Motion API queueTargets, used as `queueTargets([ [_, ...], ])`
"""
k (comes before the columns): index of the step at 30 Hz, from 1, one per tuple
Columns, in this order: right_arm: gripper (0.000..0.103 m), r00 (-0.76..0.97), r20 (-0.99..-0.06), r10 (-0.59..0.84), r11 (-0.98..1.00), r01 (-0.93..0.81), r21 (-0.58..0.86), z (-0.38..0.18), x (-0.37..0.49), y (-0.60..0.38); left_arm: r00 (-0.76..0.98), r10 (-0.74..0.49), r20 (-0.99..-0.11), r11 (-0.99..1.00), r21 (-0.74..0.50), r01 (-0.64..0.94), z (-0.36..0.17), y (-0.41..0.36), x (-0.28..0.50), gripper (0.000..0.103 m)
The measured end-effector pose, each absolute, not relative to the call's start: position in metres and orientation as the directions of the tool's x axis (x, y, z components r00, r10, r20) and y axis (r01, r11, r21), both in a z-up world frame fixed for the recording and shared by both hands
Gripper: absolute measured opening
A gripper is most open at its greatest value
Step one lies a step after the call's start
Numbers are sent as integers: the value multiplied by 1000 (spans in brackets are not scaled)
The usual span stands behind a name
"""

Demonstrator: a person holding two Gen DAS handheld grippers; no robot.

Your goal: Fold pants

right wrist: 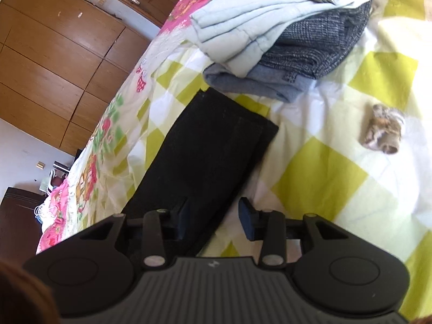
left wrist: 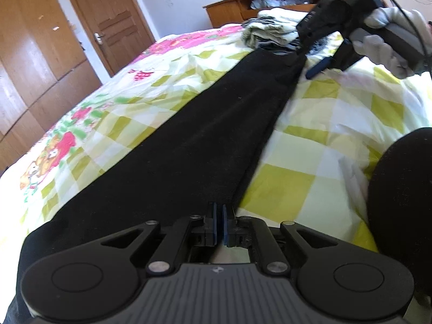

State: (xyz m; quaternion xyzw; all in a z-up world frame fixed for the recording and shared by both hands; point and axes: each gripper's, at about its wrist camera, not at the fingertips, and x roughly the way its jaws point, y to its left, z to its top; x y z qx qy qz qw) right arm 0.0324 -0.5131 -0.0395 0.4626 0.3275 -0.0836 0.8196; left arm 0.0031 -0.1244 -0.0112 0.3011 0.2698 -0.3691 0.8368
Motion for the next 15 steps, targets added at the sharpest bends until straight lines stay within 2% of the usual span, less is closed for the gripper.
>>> queueTargets([
  [4, 44, 761, -611, 217, 531, 434, 728, -51, 44, -502, 560, -461, -688, 558, 266, 786, -11, -123, 6, 21],
  [7, 48, 780, -592, 204, 524, 424, 739, -58, 59, -493, 524, -454, -720, 547, 239, 802, -18, -122, 7, 21],
  [13, 47, 847, -494, 195, 452, 369, 812, -66, 59, -483, 525, -478, -704, 565, 211, 797, -6, -112, 3, 21],
  [15, 45, 842, -496, 212, 464, 360, 810, -67, 51, -476, 541, -480, -690, 574, 220, 789, -3, -109, 4, 21],
])
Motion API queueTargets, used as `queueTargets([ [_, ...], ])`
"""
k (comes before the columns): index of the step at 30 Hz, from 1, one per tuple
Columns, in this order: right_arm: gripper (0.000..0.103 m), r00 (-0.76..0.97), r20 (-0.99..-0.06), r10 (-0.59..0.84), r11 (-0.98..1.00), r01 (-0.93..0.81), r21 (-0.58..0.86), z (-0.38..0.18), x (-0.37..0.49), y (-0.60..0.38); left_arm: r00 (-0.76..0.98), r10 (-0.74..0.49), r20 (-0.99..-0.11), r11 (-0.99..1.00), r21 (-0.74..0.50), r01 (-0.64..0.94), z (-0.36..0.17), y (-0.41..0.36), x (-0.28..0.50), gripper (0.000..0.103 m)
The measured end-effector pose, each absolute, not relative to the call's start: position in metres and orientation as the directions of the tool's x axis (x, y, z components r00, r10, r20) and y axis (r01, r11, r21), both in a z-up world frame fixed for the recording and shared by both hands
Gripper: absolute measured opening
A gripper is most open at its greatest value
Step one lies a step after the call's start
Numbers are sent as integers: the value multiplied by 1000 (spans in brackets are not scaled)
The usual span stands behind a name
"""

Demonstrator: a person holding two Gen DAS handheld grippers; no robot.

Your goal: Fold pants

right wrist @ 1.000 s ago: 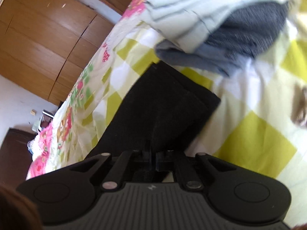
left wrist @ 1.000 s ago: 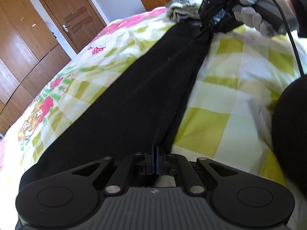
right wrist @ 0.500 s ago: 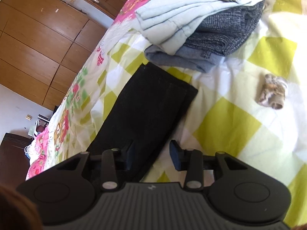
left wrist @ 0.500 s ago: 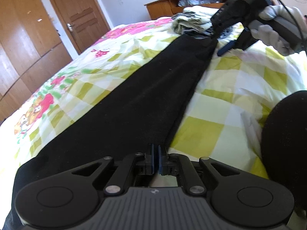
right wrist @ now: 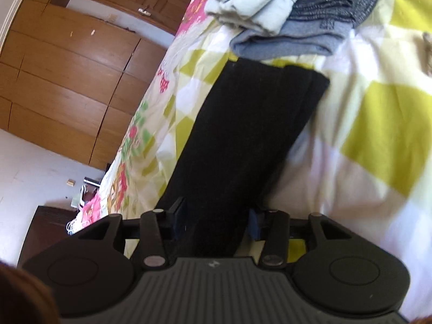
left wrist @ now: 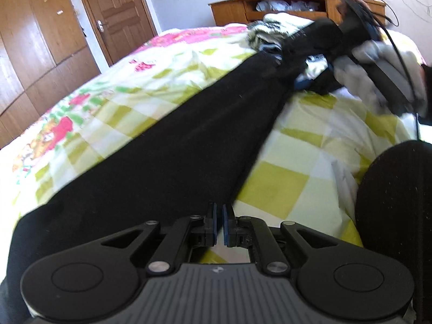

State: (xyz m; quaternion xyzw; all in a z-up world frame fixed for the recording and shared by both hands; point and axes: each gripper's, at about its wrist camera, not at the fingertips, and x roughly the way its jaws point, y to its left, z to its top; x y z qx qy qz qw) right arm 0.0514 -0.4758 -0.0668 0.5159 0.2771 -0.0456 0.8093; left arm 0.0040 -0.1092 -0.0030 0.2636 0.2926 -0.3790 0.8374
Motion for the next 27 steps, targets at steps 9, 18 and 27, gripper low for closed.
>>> queueTargets([
  [9, 39, 822, -524, 224, 461, 384, 800, -68, 42, -475, 539, -490, -685, 587, 198, 785, -7, -115, 15, 22],
  [18, 40, 887, -424, 185, 357, 341, 870, -87, 66, -481, 555, -492, -671, 613, 185, 768, -5, -117, 20, 23],
  [27, 6, 917, -379, 127, 299, 329, 896, -67, 78, -485, 575, -347, -741, 762, 135, 634, -17, -70, 36, 26],
])
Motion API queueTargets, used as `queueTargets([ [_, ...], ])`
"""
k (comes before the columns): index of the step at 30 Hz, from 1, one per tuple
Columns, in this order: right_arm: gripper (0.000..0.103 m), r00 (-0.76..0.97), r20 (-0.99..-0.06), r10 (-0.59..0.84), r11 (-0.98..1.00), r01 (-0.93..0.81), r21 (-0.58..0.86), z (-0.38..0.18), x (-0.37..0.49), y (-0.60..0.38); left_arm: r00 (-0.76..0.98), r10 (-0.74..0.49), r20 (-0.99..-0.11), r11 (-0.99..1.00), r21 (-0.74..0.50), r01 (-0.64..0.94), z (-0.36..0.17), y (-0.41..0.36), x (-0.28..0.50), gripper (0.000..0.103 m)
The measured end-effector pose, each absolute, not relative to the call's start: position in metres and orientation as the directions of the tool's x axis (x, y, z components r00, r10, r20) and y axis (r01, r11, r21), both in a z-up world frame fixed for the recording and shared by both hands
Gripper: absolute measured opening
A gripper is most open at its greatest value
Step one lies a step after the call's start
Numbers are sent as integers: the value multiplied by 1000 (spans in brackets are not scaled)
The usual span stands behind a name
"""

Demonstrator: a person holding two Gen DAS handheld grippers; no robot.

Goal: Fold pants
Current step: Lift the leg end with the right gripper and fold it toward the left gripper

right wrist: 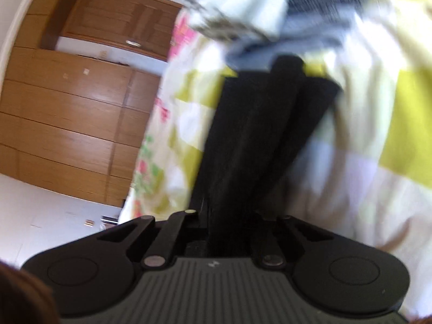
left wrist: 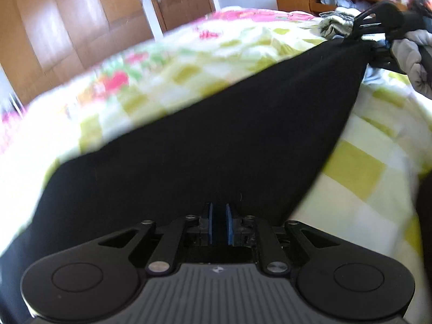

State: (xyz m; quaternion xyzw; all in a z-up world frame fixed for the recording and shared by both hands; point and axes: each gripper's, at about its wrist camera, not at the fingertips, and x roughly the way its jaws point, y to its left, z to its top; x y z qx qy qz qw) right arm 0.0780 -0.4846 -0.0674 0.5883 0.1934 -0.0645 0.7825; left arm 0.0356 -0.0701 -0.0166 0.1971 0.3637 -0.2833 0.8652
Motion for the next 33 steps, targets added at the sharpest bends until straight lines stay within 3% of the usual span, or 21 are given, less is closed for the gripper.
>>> queueTargets([
  [2, 6, 932, -353, 85, 344, 305, 888, -49, 63, -486, 538, -395, -745, 731, 101, 675, -13, -68, 25, 26],
  [5, 6, 904, -427, 12, 389, 389, 835, -44, 51, -491, 573, -402, -714, 716, 145, 683, -3, -62, 16, 28],
  [9, 6, 892, -451, -31, 468, 411, 782, -19, 35, -478, 683, -316, -659, 802, 200, 563, 7, -21, 26, 29],
  [11, 6, 907, -420, -28, 600, 351, 719, 13, 35, -454, 737, -208, -642, 841, 267, 470, 2, 8, 33, 29],
  [15, 7, 924, -375, 77, 793, 171, 584, 74, 61, -374, 781, -88, -618, 924, 243, 296, 2, 80, 40, 29],
  [19, 6, 889, -383, 251, 926, -106, 361, 108, 96, -241, 798, -6, -603, 962, 216, 170, 5, 146, 27, 29],
  [22, 6, 811, -425, 402, 915, -374, 153, 100, 118, -114, 792, 26, -610, 977, 185, 110, -4, 182, 16, 29],
  [25, 6, 706, -494, 507, 798, -601, -40, 56, 121, 6, 786, 12, -618, 984, 148, 102, -15, 201, 4, 29],
  [29, 7, 633, -627, 454, 690, -695, -202, -14, 121, 88, 788, -19, -616, 984, 129, 125, -25, 209, -5, 29],
  [33, 8, 653, -623, 430, 678, -690, -255, -18, 114, 87, 797, -66, -601, 986, 82, 143, -25, 219, -4, 29],
])
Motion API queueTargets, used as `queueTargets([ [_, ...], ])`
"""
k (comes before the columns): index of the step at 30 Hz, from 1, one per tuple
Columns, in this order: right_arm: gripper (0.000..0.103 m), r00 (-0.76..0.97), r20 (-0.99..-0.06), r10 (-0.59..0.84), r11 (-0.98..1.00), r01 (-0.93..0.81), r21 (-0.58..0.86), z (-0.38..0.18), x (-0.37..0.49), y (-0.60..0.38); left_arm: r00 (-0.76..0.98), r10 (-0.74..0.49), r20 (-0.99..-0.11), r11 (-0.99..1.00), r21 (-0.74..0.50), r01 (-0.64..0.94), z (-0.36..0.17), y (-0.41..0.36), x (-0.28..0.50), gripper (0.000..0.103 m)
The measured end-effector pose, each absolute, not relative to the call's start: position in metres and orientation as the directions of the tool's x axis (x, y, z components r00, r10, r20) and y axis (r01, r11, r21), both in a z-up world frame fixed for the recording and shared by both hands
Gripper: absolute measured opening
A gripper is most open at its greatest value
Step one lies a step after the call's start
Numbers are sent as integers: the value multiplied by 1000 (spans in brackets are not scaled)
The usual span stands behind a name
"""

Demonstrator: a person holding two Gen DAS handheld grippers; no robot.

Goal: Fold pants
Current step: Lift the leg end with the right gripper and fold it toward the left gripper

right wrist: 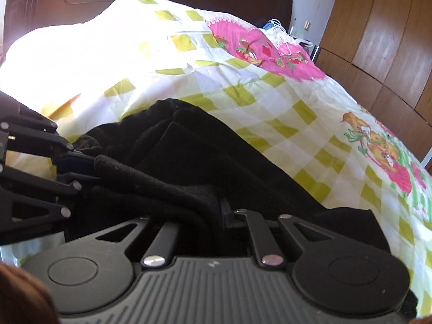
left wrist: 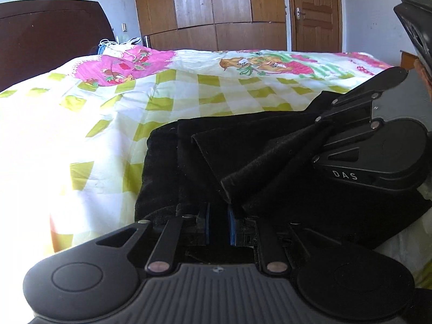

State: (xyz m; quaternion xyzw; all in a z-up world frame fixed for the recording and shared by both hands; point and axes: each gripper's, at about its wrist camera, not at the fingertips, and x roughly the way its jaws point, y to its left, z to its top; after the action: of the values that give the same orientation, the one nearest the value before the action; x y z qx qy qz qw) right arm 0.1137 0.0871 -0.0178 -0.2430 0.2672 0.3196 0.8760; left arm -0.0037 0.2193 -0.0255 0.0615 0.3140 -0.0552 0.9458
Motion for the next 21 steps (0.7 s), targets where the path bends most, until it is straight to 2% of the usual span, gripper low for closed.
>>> queueTargets([
  [5, 13, 701, -578, 418, 612, -687, -392, -13, 98, 102, 809, -82, -583, 985, 76, 155, -21, 218, -3, 29],
  [7, 7, 697, -581, 421, 610, -691, -388, -10, 100, 108, 811, -85, -578, 985, 72, 154, -20, 221, -3, 29],
  [11, 6, 659, -601, 453, 793, -606, -67, 23, 133, 88, 817, -89, -569, 986, 66, 153, -16, 225, -10, 30],
  [13, 7, 697, -545, 466, 835, -551, 9, 44, 138, 79, 817, -88, -570, 987, 59, 148, -17, 227, -13, 30],
  [15, 7, 715, -511, 476, 840, -542, 24, 56, 138, 81, 815, -90, -573, 989, 48, 143, -16, 228, -15, 30],
  [17, 7, 693, -534, 484, 811, -585, -24, 44, 133, 97, 814, -89, -574, 990, 41, 137, -14, 228, -19, 30],
  [19, 9, 600, -634, 487, 765, -644, -21, 13, 134, 117, 814, -79, -576, 990, 51, 132, -13, 228, -24, 30],
  [21, 11, 567, -672, 476, 752, -659, -22, -11, 130, 128, 808, -75, -585, 991, 50, 128, -11, 228, -29, 30],
])
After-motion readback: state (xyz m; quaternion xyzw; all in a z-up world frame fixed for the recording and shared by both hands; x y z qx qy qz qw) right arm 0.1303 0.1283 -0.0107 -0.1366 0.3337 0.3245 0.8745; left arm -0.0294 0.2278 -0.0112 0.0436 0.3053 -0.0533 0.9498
